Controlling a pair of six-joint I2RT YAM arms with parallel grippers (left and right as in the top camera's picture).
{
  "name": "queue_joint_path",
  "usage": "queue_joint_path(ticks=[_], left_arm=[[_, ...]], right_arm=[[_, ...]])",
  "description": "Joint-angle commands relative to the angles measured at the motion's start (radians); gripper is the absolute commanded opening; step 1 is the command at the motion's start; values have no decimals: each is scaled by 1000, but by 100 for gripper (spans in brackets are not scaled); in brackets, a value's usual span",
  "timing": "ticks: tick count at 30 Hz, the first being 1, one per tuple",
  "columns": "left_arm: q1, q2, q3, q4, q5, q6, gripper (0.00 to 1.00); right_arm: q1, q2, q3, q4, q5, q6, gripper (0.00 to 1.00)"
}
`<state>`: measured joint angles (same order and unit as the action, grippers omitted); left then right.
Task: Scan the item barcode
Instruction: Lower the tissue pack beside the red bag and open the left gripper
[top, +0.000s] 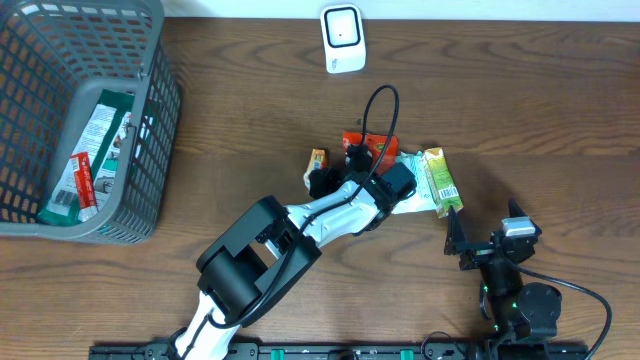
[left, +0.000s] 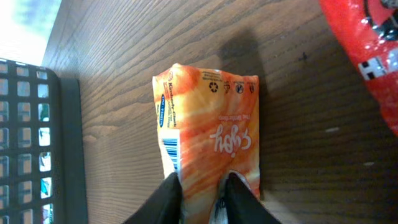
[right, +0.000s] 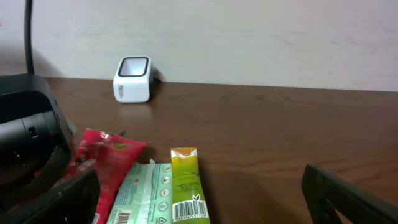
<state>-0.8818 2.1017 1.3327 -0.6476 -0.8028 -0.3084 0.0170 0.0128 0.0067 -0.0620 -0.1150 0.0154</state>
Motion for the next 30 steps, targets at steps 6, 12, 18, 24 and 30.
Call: queue_joint_path(ticks=[6, 12, 18, 24, 30], left_arm=[[-3, -11, 10, -2, -9, 0, 30], [-3, -51, 10, 1, 40, 0, 35], [-3, -75, 10, 6, 59, -3, 48], [-3, -79, 34, -3, 64, -3, 55], [16, -166, 80, -10, 203, -3, 57]], right_arm=[[-11, -4, -1, -3, 2, 14, 99], [-11, -4, -1, -3, 2, 14, 99], [-11, -4, -1, -3, 2, 14, 99], [-11, -4, -1, -3, 2, 14, 99], [-11, -4, -1, -3, 2, 14, 99]])
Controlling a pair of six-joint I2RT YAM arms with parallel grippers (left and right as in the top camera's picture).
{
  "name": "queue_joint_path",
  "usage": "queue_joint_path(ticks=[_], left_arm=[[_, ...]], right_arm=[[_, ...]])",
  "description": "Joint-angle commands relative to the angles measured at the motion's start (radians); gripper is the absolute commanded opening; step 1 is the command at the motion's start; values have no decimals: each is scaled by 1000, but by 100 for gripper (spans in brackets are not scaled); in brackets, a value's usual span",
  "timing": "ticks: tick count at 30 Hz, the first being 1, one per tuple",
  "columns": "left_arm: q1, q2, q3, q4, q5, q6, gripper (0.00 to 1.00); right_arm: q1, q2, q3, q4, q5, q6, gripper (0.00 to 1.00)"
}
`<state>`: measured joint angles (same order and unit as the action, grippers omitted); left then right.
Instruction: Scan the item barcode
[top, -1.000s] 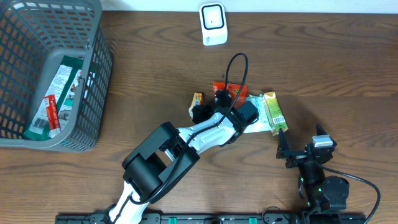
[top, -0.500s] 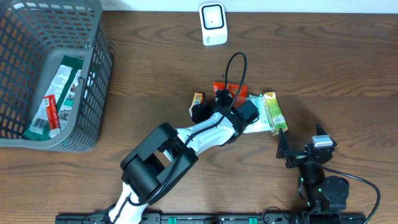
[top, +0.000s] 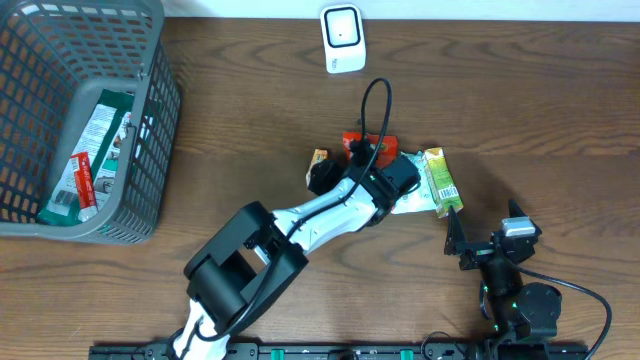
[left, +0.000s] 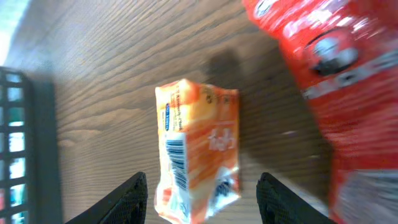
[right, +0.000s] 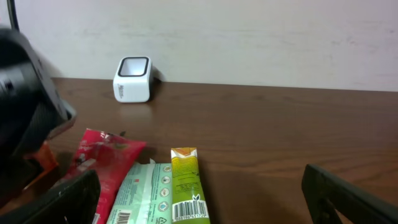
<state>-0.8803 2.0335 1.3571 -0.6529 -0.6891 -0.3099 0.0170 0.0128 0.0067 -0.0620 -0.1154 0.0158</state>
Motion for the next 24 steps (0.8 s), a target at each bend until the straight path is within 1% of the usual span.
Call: queue_joint_path(ticks=[1, 2, 3, 4, 6, 7, 8, 10, 12, 15, 19, 24], left_arm=[[24, -129, 62, -4, 119, -6, 58], [34, -155, 67, -5, 141, -17, 58], [69, -226, 70, -5, 207, -60, 59], [90, -257, 70, -6, 247, -73, 61], [142, -305, 70, -12, 340, -85, 62], [167, -318, 70, -14, 378, -85, 63], [194, -325, 70, -19, 417, -85, 67], [257, -323, 69, -36, 512, -84, 70], [303, -309, 69, -56, 593, -65, 74], [350, -274, 68, -78, 704, 12, 76], [358, -232, 68, -95, 724, 53, 76], [338, -184, 65, -86, 726, 52, 76]], right_arm=[[-11, -4, -1, -3, 2, 13, 99], [-11, -4, -1, -3, 2, 13, 99], [-11, -4, -1, -3, 2, 13, 99], [-11, -4, -1, -3, 2, 13, 99], [-11, -4, -1, -3, 2, 13, 99], [-11, -4, -1, -3, 2, 13, 99], [-11, -4, -1, -3, 2, 13, 99], [-11, -4, -1, -3, 2, 13, 99], [-11, -4, -1, -3, 2, 13, 99], [-11, -4, -1, -3, 2, 13, 99], [-11, -4, -1, -3, 2, 13, 99], [-11, -4, -1, -3, 2, 13, 99]])
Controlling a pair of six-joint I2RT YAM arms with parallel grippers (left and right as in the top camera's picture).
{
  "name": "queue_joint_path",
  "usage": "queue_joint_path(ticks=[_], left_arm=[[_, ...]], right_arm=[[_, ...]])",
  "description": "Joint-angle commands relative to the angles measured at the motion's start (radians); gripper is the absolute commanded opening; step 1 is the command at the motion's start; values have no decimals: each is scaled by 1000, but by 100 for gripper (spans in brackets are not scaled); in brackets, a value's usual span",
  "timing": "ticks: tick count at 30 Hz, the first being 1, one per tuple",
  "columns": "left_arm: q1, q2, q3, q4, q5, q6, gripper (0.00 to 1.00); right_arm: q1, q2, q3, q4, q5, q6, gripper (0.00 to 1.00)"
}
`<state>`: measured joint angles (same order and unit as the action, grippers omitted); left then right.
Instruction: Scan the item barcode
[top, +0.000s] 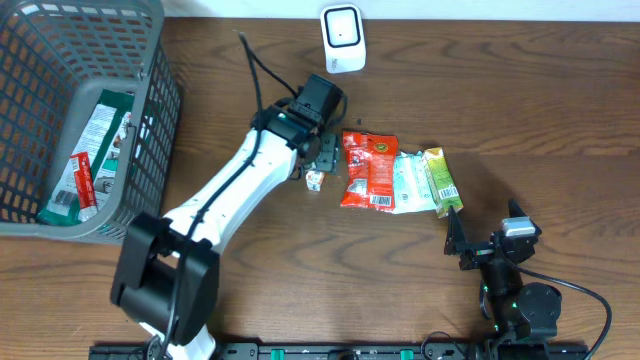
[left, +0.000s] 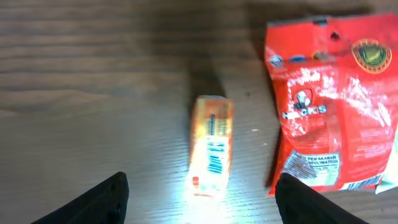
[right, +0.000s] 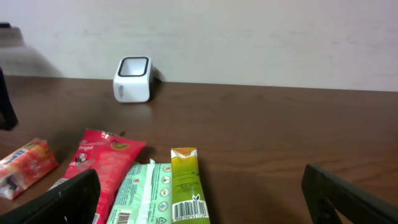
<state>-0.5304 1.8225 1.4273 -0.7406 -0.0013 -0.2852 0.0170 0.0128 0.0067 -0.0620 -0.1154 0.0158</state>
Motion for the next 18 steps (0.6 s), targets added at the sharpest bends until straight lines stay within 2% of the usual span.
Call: queue_joint_path(ticks=[1, 10, 14, 15, 16, 18], left_arm=[[-14, 48, -5, 6, 38, 27, 76], [-16, 201, -6, 43, 35, 31, 76], [-16, 213, -6, 50, -25, 30, 55], [-16, 213, -6, 50, -40, 30, 44], [-16, 213, -6, 50, -41, 31, 37], [-16, 213, -6, 50, -40, 30, 34]], right_arm=[[-11, -4, -1, -3, 2, 13, 99], [-11, -4, -1, -3, 2, 13, 99], [-11, -4, -1, -3, 2, 13, 99], [-11, -4, -1, -3, 2, 13, 99], [-11, -4, -1, -3, 2, 13, 99], [-11, -4, -1, -3, 2, 13, 99]])
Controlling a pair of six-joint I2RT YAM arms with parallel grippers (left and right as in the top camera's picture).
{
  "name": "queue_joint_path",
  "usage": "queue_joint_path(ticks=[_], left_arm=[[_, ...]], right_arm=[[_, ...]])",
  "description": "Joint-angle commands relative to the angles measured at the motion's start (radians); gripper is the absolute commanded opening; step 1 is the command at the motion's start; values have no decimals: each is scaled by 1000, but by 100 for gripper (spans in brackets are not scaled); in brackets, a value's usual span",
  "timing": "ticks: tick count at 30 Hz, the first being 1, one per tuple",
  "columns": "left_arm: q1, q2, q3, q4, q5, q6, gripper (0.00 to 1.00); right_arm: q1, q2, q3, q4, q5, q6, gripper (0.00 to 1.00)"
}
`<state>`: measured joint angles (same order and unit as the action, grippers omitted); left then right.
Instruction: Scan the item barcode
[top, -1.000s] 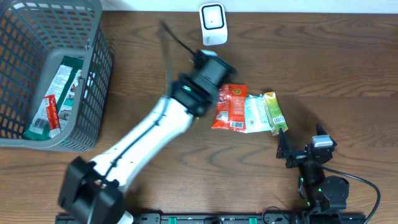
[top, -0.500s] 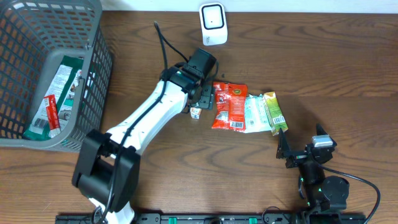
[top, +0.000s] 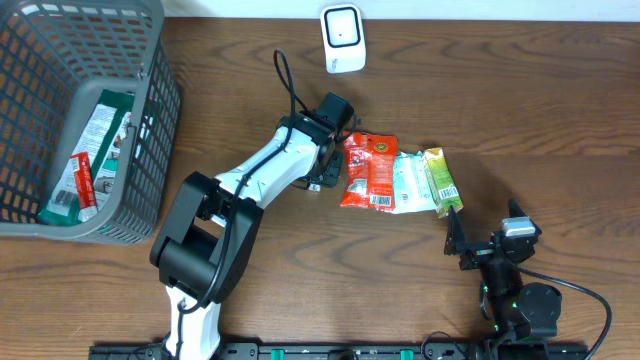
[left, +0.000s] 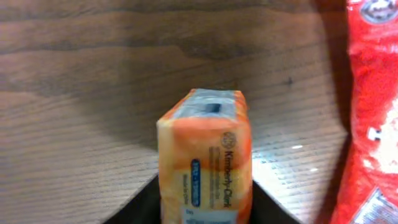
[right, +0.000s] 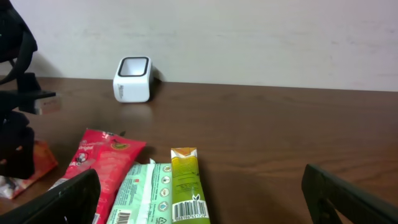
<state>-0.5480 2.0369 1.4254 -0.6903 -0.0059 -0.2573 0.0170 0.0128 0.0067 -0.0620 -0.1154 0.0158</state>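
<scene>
The orange tissue pack (left: 205, 155) stands on its narrow side on the wooden table, small print facing the left wrist camera. My left gripper (left: 204, 202) is shut on it, one finger against each side. Overhead, the left gripper (top: 322, 178) covers the pack, just left of the red packet (top: 368, 170). The right wrist view shows the orange pack (right: 38, 155) at the far left. The white scanner (top: 342, 38) stands at the table's back edge. My right gripper (top: 478, 232) rests open at the front right, holding nothing.
A mint-green packet (top: 408, 185) and a yellow-green packet (top: 438, 180) lie beside the red one, barcodes towards the right arm. A grey basket (top: 150, 130) holding a few packets stands at the far left.
My left gripper was wide open, high above the orange pack. It is now low, with its fingers shut against the pack's sides. The right arm has not moved.
First my left gripper held the orange pack flat on the table beside the red packet. It then stood open behind the pack, which was tilted up on its side. It was later high above the pack, and now grips it again.
</scene>
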Motion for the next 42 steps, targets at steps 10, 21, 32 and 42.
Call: queue_joint_path(ticks=[10, 21, 32, 42], left_arm=[[-31, -2, -4, -6, 13, -51, 12], [-97, 0, -4, 26, -105, -250, 23], [-122, 1, -6, 26, -103, -250, 50], [-117, -43, 34, 8, -104, -193, 66]], right_arm=[[-11, -4, -1, -3, 2, 13, 99], [-11, -4, -1, -3, 2, 13, 99], [-11, -4, -1, -3, 2, 13, 99], [-11, -4, -1, -3, 2, 13, 99]])
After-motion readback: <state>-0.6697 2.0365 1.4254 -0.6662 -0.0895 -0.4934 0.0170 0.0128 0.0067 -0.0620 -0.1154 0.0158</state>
